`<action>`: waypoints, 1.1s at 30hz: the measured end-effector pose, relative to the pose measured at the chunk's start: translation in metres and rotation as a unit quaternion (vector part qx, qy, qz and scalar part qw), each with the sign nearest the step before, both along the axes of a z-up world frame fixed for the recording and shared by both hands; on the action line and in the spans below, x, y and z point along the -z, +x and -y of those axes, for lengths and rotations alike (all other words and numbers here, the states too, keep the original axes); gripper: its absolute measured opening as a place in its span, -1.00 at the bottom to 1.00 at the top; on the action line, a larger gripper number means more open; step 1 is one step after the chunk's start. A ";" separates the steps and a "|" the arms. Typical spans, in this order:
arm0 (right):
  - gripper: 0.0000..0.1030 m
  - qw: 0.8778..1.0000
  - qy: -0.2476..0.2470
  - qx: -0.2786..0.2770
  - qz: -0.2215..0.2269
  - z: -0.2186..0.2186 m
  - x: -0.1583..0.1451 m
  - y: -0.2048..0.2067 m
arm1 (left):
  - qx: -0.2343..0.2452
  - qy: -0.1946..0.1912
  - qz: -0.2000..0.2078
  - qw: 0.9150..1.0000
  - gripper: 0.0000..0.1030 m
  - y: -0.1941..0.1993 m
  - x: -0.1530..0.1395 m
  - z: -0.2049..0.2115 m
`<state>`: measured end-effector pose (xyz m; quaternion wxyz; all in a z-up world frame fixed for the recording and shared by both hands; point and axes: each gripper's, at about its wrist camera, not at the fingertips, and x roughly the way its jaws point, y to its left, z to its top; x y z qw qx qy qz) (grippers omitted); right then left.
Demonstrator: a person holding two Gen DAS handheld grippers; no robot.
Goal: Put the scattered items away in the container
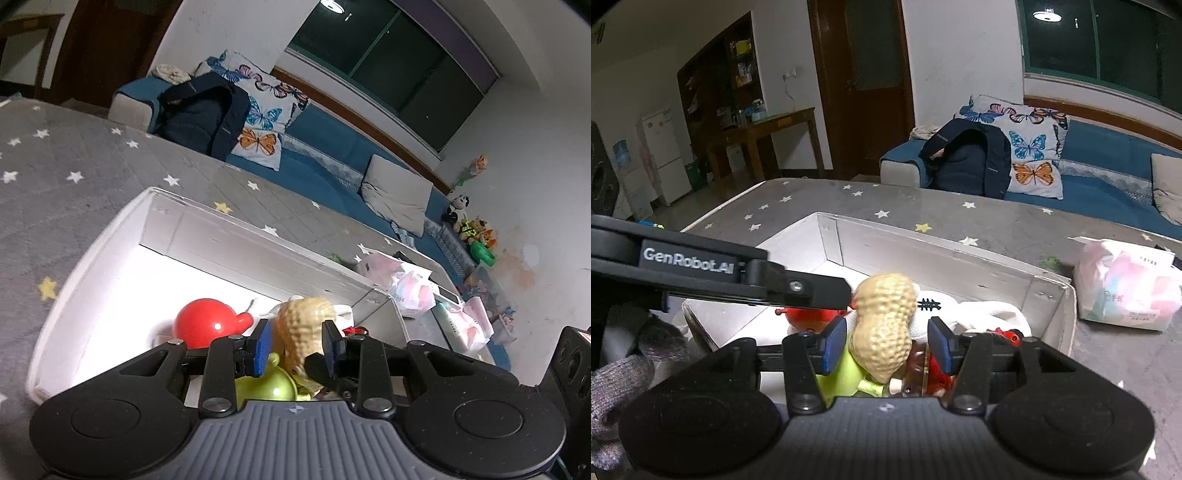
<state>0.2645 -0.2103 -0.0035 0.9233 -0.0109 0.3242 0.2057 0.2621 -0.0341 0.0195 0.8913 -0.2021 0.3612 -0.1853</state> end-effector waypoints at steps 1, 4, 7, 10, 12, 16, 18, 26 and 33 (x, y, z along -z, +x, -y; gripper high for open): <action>-0.04 1.000 0.001 0.002 0.002 0.000 -0.001 -0.002 | -0.001 0.004 0.004 1.000 -0.39 -0.004 -0.002 -0.001; -0.03 1.000 0.004 0.006 0.007 0.002 -0.004 -0.012 | -0.004 0.022 0.015 1.000 -0.39 -0.018 -0.007 -0.003; -0.01 1.000 0.009 0.008 0.015 0.003 -0.009 -0.025 | -0.004 0.037 0.019 0.999 -0.39 -0.031 -0.008 -0.004; 0.16 0.999 0.017 0.010 0.025 0.005 -0.016 -0.042 | -0.007 0.057 0.023 0.998 -0.39 -0.047 -0.010 -0.005; 0.16 0.999 0.021 0.010 0.033 0.004 -0.019 -0.054 | -0.005 0.068 0.027 0.997 -0.37 -0.059 -0.009 -0.007; 0.27 0.999 0.023 0.013 0.043 0.002 -0.024 -0.077 | -0.004 0.083 0.029 0.996 -0.35 -0.083 -0.007 -0.009; 0.41 0.998 0.024 0.010 0.049 0.001 -0.024 -0.089 | -0.004 0.093 0.030 0.995 -0.35 -0.094 -0.005 -0.010; 0.61 0.998 0.009 0.014 0.058 -0.007 -0.013 -0.130 | -0.017 0.116 0.016 0.993 -0.35 -0.119 0.008 -0.018; 0.85 0.998 0.021 0.039 0.033 -0.004 0.004 -0.148 | -0.026 0.139 0.009 0.990 -0.35 -0.135 0.018 -0.018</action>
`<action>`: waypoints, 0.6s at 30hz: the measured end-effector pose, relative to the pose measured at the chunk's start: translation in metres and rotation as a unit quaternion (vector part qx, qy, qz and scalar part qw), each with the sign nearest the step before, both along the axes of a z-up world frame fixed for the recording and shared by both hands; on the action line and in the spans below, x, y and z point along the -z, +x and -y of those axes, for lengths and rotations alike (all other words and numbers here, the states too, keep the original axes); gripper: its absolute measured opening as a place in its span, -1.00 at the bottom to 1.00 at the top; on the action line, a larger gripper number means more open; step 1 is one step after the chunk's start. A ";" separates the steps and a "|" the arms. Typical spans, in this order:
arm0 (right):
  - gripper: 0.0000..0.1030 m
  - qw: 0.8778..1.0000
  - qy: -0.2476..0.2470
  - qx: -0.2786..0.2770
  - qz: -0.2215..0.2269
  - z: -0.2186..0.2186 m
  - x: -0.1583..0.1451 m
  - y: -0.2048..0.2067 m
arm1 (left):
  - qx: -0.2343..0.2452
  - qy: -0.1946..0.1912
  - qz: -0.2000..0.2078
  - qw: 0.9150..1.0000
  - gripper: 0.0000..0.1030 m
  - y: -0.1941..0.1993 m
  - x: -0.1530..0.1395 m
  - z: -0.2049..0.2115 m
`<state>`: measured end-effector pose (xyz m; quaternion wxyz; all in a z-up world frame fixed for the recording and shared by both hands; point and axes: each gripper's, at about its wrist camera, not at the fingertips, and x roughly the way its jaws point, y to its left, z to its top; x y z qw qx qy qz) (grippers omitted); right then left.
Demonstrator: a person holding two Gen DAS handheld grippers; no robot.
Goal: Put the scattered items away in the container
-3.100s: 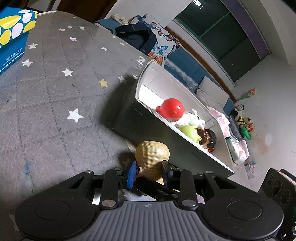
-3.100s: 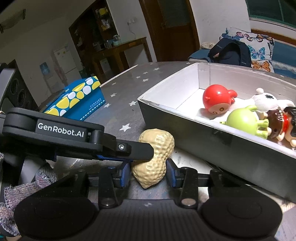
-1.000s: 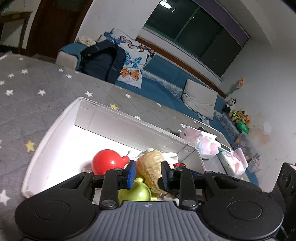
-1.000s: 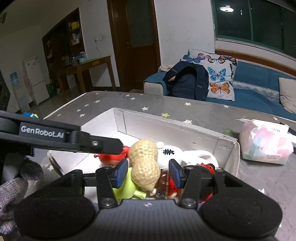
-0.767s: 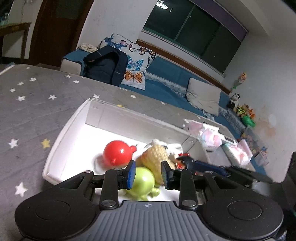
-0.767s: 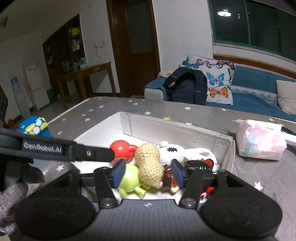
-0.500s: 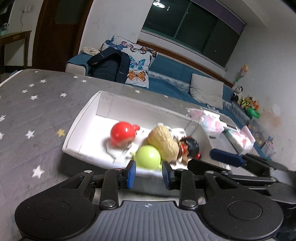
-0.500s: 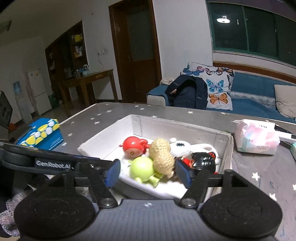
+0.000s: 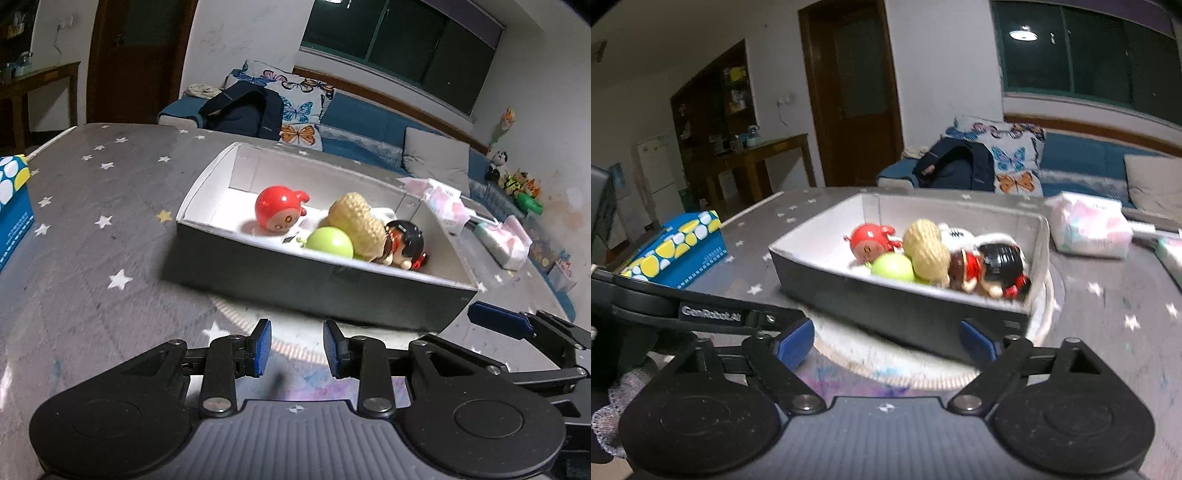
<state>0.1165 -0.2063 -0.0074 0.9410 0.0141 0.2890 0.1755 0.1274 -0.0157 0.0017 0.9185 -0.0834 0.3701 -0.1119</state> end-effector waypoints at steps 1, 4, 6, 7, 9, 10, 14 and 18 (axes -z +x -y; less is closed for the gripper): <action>0.87 1.000 0.000 0.003 -0.003 0.000 0.002 -0.002 | -0.001 0.002 0.001 1.000 -0.35 -0.002 0.000 0.000; 0.89 1.000 0.001 0.009 -0.008 0.001 0.006 -0.006 | -0.003 0.008 0.005 1.000 -0.35 -0.008 0.002 -0.001; 0.95 1.000 0.000 0.014 -0.009 0.001 0.008 -0.010 | -0.005 0.016 0.008 1.000 -0.35 -0.011 0.003 0.000; 0.99 1.000 0.000 0.016 -0.009 0.001 0.008 -0.011 | -0.006 0.019 0.009 1.000 -0.35 -0.013 0.003 0.001; 1.00 1.000 -0.001 0.018 -0.008 0.001 0.009 -0.013 | -0.006 0.025 0.010 1.000 -0.35 -0.016 0.004 0.002; 1.00 1.000 -0.003 0.020 -0.009 0.000 0.010 -0.014 | -0.006 0.027 0.011 1.000 -0.35 -0.018 0.005 0.003; 1.00 1.000 -0.009 0.024 -0.014 -0.001 0.013 -0.018 | -0.009 0.035 0.012 0.999 -0.35 -0.024 0.007 0.005; 1.00 0.999 -0.014 0.028 -0.018 -0.002 0.016 -0.020 | -0.012 0.050 0.020 0.998 -0.35 -0.030 0.009 0.007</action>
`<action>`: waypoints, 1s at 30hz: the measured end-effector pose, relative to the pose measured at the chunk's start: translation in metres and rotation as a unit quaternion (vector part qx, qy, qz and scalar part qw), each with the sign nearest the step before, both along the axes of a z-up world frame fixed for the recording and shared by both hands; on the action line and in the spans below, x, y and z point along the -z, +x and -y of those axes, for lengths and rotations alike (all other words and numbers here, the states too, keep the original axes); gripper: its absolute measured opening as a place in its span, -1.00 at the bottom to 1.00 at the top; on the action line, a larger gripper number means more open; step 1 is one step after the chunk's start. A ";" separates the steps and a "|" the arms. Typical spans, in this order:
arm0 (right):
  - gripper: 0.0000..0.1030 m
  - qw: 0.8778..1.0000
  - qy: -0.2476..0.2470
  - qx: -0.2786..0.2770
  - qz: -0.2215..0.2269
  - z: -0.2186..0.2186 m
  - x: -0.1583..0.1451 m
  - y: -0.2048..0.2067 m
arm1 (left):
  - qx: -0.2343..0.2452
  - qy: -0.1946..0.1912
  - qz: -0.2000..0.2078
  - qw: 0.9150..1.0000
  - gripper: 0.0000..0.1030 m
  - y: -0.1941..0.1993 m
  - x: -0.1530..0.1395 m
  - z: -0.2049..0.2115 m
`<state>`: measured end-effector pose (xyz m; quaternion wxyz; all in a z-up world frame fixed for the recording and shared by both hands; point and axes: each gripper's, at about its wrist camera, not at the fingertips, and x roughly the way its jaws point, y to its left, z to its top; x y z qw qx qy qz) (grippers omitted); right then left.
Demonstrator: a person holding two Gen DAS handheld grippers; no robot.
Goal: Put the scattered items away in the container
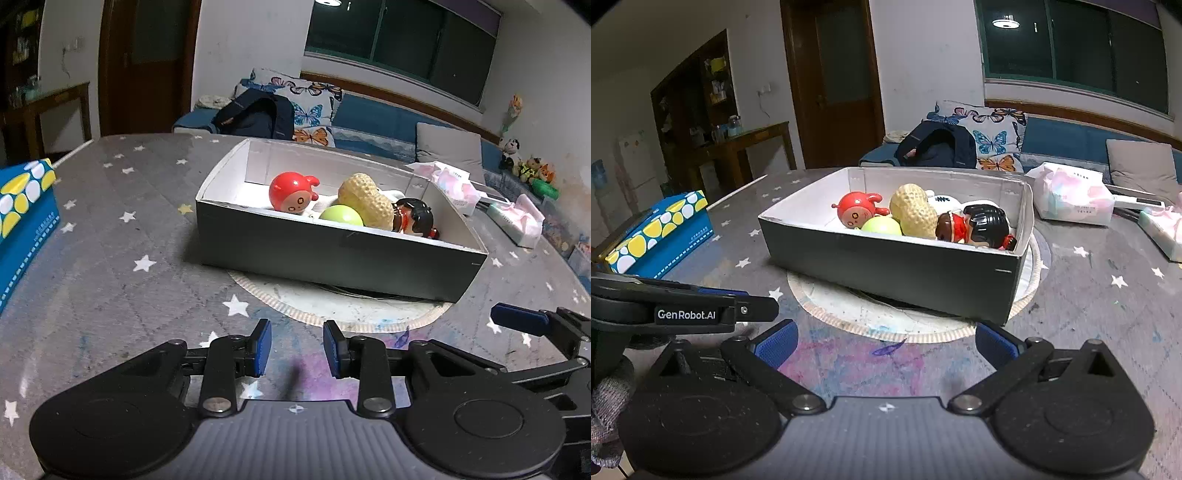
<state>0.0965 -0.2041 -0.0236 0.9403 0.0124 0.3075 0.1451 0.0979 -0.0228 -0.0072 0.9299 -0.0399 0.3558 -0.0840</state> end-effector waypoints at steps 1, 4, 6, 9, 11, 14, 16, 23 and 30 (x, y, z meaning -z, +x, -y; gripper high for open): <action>1.00 1.000 -0.001 0.001 -0.001 0.000 0.000 0.000 | -0.001 0.003 0.000 1.000 -0.35 -0.001 0.000 0.000; 1.00 1.000 -0.001 0.005 -0.004 -0.001 0.001 -0.002 | -0.003 0.004 0.001 1.000 -0.35 -0.004 0.001 0.001; 1.00 1.000 -0.002 0.008 -0.008 -0.001 0.003 -0.003 | -0.007 0.009 0.004 1.000 -0.35 -0.006 0.002 0.002; 1.00 1.000 -0.004 0.015 -0.012 -0.001 0.005 -0.003 | -0.011 0.023 0.007 1.000 -0.35 -0.009 0.003 0.004; 1.00 1.000 -0.003 0.019 -0.016 0.000 0.007 -0.004 | -0.011 0.027 0.008 1.000 -0.35 -0.011 0.004 0.005; 1.00 0.999 0.000 0.024 -0.020 0.001 0.008 -0.005 | -0.009 0.031 0.009 0.999 -0.35 -0.014 0.005 0.006; 1.00 0.999 0.001 0.027 -0.022 0.002 0.009 -0.006 | -0.008 0.032 0.010 0.999 -0.35 -0.015 0.006 0.007; 1.00 0.999 0.001 0.033 -0.028 0.002 0.011 -0.006 | -0.009 0.040 0.009 0.999 -0.35 -0.017 0.009 0.010; 1.00 0.999 0.003 0.033 -0.031 0.001 0.011 -0.007 | -0.007 0.047 0.013 0.999 -0.35 -0.018 0.009 0.014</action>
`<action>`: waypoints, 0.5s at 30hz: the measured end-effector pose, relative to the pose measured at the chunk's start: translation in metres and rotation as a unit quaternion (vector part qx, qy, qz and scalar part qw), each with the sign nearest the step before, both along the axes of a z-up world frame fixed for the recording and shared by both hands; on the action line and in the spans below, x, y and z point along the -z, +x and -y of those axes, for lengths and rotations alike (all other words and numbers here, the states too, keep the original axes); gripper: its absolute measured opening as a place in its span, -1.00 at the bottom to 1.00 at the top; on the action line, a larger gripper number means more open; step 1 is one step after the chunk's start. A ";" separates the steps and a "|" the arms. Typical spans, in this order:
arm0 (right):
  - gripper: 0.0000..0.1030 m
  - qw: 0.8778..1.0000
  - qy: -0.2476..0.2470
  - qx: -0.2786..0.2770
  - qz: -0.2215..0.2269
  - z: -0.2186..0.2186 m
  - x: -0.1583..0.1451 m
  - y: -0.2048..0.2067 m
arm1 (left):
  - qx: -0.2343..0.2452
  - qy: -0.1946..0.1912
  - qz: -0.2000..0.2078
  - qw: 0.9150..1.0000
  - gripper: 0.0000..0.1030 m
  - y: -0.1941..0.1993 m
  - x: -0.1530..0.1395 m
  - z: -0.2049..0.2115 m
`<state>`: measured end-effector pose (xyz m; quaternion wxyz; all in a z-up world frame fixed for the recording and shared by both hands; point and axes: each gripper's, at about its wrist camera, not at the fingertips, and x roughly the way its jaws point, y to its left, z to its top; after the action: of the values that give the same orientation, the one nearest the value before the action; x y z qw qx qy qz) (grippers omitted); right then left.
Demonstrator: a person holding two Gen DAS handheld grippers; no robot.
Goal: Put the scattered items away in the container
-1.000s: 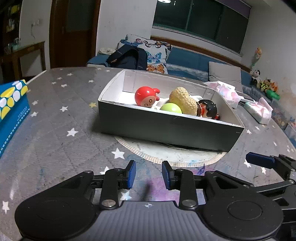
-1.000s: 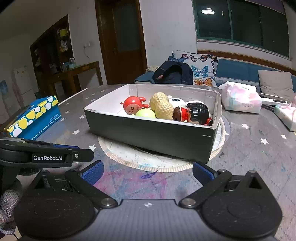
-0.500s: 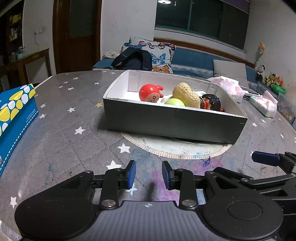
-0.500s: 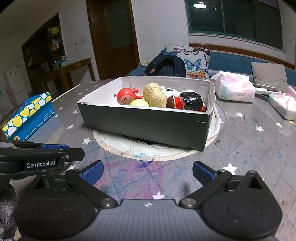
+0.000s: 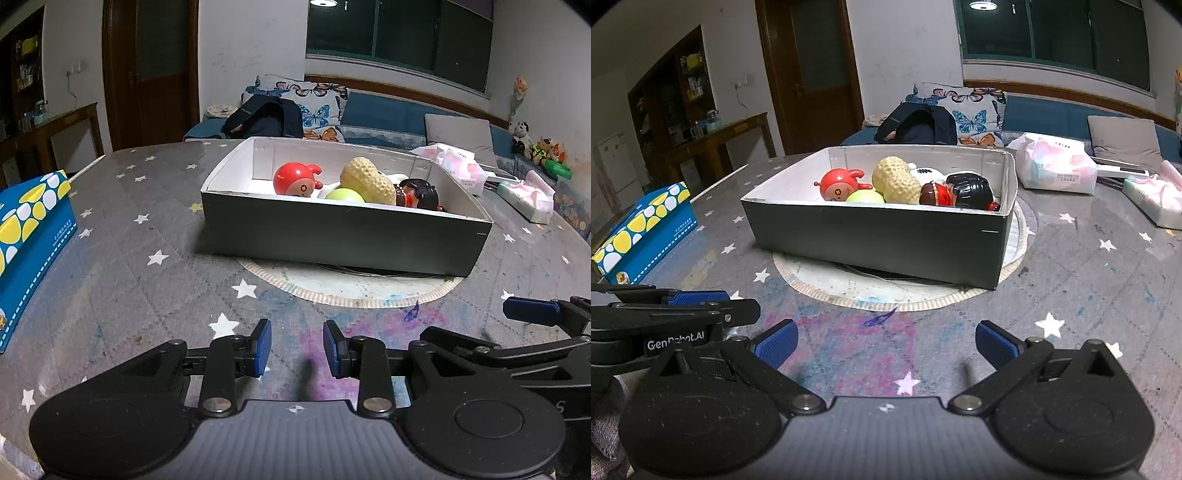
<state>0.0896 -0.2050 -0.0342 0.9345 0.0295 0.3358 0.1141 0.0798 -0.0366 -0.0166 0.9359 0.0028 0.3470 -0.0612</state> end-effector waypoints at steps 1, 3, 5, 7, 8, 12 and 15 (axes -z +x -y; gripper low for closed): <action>1.00 1.000 0.000 0.000 0.000 0.000 0.000 0.000 | 0.000 0.000 0.000 1.000 -0.35 0.000 0.000 0.000; 1.00 1.000 0.000 0.002 -0.001 -0.001 0.000 0.000 | 0.000 -0.001 -0.001 1.000 -0.35 0.001 0.000 -0.001; 1.00 1.000 0.000 0.003 -0.003 -0.001 0.000 0.002 | -0.001 -0.002 -0.003 1.000 -0.35 0.002 0.001 -0.001; 1.00 1.000 -0.003 0.004 -0.005 -0.002 0.000 0.002 | -0.002 -0.003 -0.005 1.000 -0.35 0.002 0.002 -0.001; 1.00 1.000 -0.004 0.004 -0.005 -0.003 0.000 0.002 | -0.001 -0.002 -0.006 1.000 -0.35 0.003 0.003 -0.001; 1.00 1.000 -0.005 0.005 -0.007 -0.003 -0.001 0.004 | -0.001 0.002 -0.008 1.000 -0.35 0.005 0.005 -0.001; 1.00 1.000 -0.007 0.006 -0.010 -0.004 -0.001 0.006 | -0.003 0.005 -0.008 1.000 -0.35 0.006 0.006 -0.002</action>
<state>0.0955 -0.2013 -0.0335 0.9321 0.0266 0.3455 0.1056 0.0857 -0.0351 -0.0227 0.9334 0.0059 0.3543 -0.0568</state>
